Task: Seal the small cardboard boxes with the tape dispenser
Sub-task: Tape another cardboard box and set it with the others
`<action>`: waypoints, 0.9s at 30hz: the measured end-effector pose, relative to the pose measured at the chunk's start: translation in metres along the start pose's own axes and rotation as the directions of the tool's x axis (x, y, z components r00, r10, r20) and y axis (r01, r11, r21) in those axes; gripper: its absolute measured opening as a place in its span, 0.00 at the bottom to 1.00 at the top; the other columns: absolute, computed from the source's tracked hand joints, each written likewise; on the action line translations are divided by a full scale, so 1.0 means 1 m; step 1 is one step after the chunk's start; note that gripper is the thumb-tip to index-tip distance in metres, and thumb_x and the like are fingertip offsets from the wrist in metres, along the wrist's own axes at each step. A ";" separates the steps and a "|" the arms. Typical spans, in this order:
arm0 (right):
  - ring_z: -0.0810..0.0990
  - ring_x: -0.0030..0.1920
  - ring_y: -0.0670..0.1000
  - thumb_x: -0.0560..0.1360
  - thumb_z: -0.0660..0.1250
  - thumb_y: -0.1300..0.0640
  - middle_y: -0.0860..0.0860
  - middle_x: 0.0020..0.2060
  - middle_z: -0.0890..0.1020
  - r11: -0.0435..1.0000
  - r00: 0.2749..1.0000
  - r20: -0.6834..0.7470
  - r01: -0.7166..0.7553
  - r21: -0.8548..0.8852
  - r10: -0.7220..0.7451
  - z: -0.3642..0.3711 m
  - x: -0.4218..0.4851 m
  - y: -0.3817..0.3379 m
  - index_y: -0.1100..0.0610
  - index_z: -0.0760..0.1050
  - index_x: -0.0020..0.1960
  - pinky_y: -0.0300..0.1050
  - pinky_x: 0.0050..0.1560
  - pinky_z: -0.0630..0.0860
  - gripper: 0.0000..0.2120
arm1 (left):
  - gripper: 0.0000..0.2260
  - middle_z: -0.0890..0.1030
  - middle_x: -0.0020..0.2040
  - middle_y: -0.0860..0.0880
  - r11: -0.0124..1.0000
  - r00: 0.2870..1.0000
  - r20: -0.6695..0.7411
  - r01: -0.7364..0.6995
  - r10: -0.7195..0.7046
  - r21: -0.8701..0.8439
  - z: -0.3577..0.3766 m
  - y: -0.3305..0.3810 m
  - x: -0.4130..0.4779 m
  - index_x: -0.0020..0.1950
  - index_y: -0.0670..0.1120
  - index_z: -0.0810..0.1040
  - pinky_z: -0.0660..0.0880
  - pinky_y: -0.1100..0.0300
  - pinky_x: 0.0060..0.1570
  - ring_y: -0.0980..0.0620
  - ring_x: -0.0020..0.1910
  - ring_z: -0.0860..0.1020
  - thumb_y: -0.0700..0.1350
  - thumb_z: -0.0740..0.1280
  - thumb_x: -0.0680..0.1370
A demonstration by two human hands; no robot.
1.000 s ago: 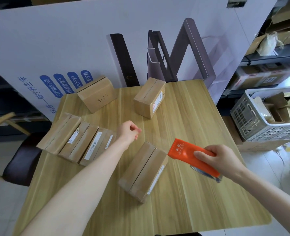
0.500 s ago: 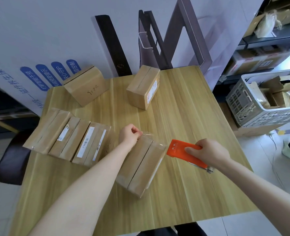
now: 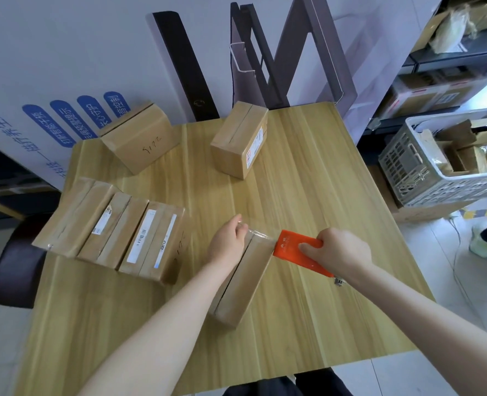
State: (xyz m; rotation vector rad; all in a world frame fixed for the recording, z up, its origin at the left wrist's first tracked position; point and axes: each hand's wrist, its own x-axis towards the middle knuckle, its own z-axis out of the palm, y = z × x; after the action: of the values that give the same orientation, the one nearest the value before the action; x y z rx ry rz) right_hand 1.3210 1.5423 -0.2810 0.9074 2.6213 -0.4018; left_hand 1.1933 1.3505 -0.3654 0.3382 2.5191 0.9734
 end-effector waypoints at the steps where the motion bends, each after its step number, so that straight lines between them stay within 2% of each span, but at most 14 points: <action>1: 0.78 0.28 0.47 0.73 0.62 0.36 0.46 0.28 0.79 1.000 1.000 -0.009 0.007 -0.020 -0.007 -0.001 0.000 -0.004 0.53 0.76 0.36 0.38 0.27 0.68 0.21 | 0.21 0.72 0.70 0.52 1.000 1.000 0.005 0.030 -0.030 0.005 0.002 -0.002 0.001 0.74 0.49 0.65 0.66 0.58 0.63 0.51 0.68 0.70 0.54 0.54 0.82; 4: 0.77 0.29 0.50 0.74 0.61 0.39 0.47 0.28 0.76 0.995 0.997 -0.065 0.039 -0.089 -0.045 -0.005 0.001 -0.017 0.53 0.72 0.33 0.40 0.30 0.69 0.20 | 0.23 0.73 0.68 0.51 0.991 0.992 -0.006 0.129 -0.129 -0.044 0.005 0.000 0.003 0.75 0.47 0.63 0.66 0.56 0.62 0.49 0.67 0.71 0.55 0.54 0.82; 7: 0.72 0.32 0.52 0.76 0.60 0.42 0.47 0.27 0.70 0.978 0.985 -0.133 0.087 -0.192 -0.113 -0.013 0.002 -0.029 0.52 0.63 0.31 0.40 0.28 0.60 0.20 | 0.22 0.76 0.65 0.50 0.980 0.983 -0.068 0.160 -0.169 -0.118 0.013 0.005 -0.003 0.73 0.45 0.65 0.67 0.58 0.56 0.48 0.63 0.73 0.54 0.54 0.82; 9: 0.70 0.32 0.53 0.77 0.59 0.46 0.47 0.26 0.67 0.965 0.977 -0.149 0.117 -0.236 -0.155 -0.016 0.005 -0.038 0.53 0.62 0.31 0.40 0.27 0.56 0.19 | 0.22 0.76 0.65 0.47 0.971 0.972 -0.132 0.169 -0.192 -0.169 0.021 0.008 -0.010 0.73 0.43 0.64 0.64 0.61 0.53 0.47 0.63 0.73 0.53 0.55 0.82; 13: 0.79 0.31 0.53 0.76 0.61 0.56 0.47 0.23 0.63 0.940 0.961 -0.167 0.163 -0.301 -0.220 -0.013 0.015 -0.052 0.55 0.59 0.30 0.38 0.28 0.55 0.18 | 0.24 0.73 0.66 0.41 0.970 0.946 -0.250 0.168 -0.209 -0.176 0.030 0.015 -0.017 0.74 0.39 0.61 0.62 0.62 0.51 0.43 0.65 0.72 0.51 0.55 0.83; 14: 0.77 0.28 0.51 0.75 0.62 0.58 0.47 0.22 0.63 0.932 0.957 -0.175 0.169 -0.319 -0.233 -0.010 0.017 -0.054 0.54 0.58 0.30 0.37 0.28 0.54 0.19 | 0.24 0.74 0.65 0.40 0.969 0.941 -0.262 0.173 -0.216 -0.179 0.031 0.016 -0.017 0.74 0.38 0.62 0.63 0.61 0.51 0.42 0.64 0.72 0.51 0.56 0.83; 17: 0.61 0.20 0.48 0.77 0.63 0.56 0.47 0.20 0.64 0.916 0.953 -0.191 0.152 -0.372 -0.236 -0.003 0.022 -0.057 0.54 0.58 0.29 0.35 0.26 0.53 0.21 | 0.23 0.75 0.63 0.40 0.964 0.928 -0.290 0.180 -0.232 -0.197 0.035 0.018 -0.019 0.72 0.37 0.63 0.64 0.61 0.49 0.42 0.61 0.74 0.50 0.56 0.83; 19: 0.60 0.19 0.48 0.76 0.64 0.56 0.47 0.20 0.64 0.920 0.956 -0.201 0.130 -0.369 -0.216 -0.001 0.025 -0.057 0.53 0.60 0.28 0.35 0.26 0.52 0.21 | 0.22 0.76 0.62 0.41 0.960 0.921 -0.306 0.182 -0.242 -0.211 0.036 0.020 -0.018 0.72 0.37 0.64 0.64 0.61 0.48 0.42 0.61 0.74 0.50 0.56 0.83; 21: 0.61 0.20 0.48 0.75 0.64 0.58 0.46 0.21 0.66 0.923 0.969 -0.169 0.107 -0.368 -0.180 0.004 0.026 -0.057 0.53 0.64 0.30 0.36 0.25 0.53 0.16 | 0.22 0.76 0.62 0.42 0.956 0.919 -0.307 0.184 -0.249 -0.227 0.037 0.021 -0.020 0.72 0.38 0.64 0.65 0.61 0.49 0.43 0.60 0.75 0.50 0.56 0.83; 24: 0.71 0.26 0.51 0.75 0.63 0.59 0.48 0.27 0.72 0.954 0.995 0.003 0.097 -0.283 -0.100 0.029 0.021 -0.054 0.53 0.71 0.35 0.38 0.26 0.59 0.10 | 0.23 0.73 0.66 0.44 0.947 0.915 -0.276 0.242 -0.295 -0.212 0.039 0.020 -0.025 0.74 0.41 0.62 0.70 0.56 0.54 0.43 0.62 0.74 0.52 0.54 0.83; 27: 0.77 0.33 0.53 0.77 0.62 0.50 0.49 0.31 0.76 0.983 0.999 0.039 0.021 -0.183 -0.015 0.047 0.014 -0.034 0.53 0.72 0.37 0.40 0.30 0.66 0.12 | 0.24 0.72 0.69 0.45 0.896 0.881 -0.236 0.342 -0.411 -0.285 0.042 0.019 -0.025 0.75 0.43 0.60 0.71 0.51 0.59 0.43 0.64 0.73 0.54 0.53 0.83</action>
State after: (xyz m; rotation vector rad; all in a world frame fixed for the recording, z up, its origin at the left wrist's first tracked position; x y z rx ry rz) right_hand 1.2996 1.5067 -0.3235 0.8083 2.5826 -0.1760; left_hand 1.2362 1.3794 -0.3735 -0.3904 2.5393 1.2084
